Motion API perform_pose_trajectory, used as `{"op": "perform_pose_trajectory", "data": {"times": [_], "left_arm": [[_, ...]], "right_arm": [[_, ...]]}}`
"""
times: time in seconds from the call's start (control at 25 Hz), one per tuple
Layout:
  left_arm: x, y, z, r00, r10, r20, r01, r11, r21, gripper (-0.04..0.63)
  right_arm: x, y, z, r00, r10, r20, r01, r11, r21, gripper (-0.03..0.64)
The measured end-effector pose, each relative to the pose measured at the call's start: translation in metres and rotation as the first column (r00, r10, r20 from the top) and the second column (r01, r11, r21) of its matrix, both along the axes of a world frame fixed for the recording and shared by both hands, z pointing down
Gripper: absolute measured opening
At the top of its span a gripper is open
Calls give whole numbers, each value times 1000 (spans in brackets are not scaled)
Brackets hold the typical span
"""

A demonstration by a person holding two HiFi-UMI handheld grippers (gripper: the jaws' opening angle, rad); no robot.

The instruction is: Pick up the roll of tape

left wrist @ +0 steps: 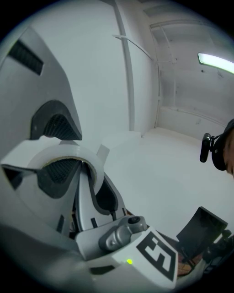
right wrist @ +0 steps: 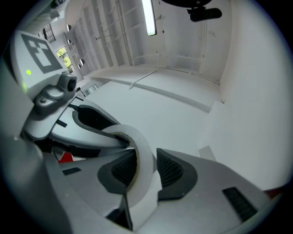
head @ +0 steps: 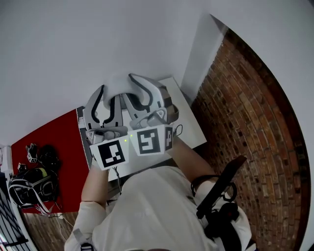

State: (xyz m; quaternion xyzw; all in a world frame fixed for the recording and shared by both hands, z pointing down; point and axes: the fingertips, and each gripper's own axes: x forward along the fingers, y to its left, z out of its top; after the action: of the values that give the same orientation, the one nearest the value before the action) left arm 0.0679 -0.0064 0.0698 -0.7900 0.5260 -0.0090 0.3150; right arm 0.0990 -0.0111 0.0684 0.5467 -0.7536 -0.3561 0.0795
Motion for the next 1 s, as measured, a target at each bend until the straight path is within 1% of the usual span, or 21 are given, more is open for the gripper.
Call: {"op": "perform_pose_trajectory", "data": {"times": [0.2, 0.4, 0.6, 0.8, 1.0], "left_arm": [[17, 0, 3, 999, -5, 35, 4, 1000, 18, 110], [21, -1, 3, 999, -25, 45, 23, 999, 33, 111], [24, -3, 2, 999, -35, 36, 33, 998, 47, 112], [23, -2, -4, 999, -39, 30, 37, 996, 77, 112], [27, -4, -5, 998, -45, 42, 42, 996, 79, 112]], "right_arm": [[17, 0, 1, 1000, 8, -9, -7, 1000, 29, 132], [22, 0, -3, 1000, -4, 5, 3, 997, 72, 132], [26, -1, -6, 1000, -15, 16, 14, 995, 98, 132], [25, -2, -10, 1000, -9, 7, 8, 991, 132, 127], [29, -4, -10, 1000, -14, 15, 12, 991, 132, 126]]}}
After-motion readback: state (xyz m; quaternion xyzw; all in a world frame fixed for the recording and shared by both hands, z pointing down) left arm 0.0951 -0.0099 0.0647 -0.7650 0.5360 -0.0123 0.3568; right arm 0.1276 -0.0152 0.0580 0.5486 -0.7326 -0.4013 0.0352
